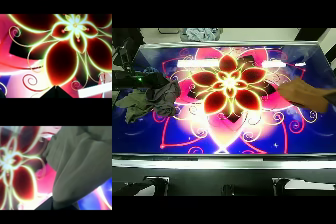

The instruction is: Fold the shirts.

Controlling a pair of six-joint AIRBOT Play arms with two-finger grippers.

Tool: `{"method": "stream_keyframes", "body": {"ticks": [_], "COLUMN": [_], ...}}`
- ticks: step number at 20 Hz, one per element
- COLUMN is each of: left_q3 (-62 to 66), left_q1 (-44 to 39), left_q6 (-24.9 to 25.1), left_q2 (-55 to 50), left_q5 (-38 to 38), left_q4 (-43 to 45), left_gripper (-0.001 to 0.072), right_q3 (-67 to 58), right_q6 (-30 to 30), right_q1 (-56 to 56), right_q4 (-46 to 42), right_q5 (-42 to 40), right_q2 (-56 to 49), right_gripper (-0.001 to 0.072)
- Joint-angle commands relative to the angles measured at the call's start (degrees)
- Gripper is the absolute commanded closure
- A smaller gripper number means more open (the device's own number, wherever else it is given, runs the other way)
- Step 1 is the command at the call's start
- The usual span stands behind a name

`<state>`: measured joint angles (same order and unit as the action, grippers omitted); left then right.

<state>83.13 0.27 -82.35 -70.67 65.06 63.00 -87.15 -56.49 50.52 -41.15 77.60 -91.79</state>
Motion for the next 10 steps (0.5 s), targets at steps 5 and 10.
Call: {"method": "stream_keyframes", "body": {"ticks": [5,10], "left_q3": [0.0,0.0], "left_q1": [0.0,0.0], "left_q6": [-0.2,-0.2], "left_q2": [0.0,0.0], "left_q5": [0.2,0.2], "left_q4": [-3.1,-4.2], "left_gripper": [0.0675,0.0675], "right_q3": [3.4,20.7], "right_q6": [-7.5,-9.6], "right_q1": [11.6,11.8], "right_q4": [-33.3,-39.1], "right_q5": [12.6,7.1], "right_q2": [2.2,7.7], "right_gripper": [0.0662,0.0661]}}
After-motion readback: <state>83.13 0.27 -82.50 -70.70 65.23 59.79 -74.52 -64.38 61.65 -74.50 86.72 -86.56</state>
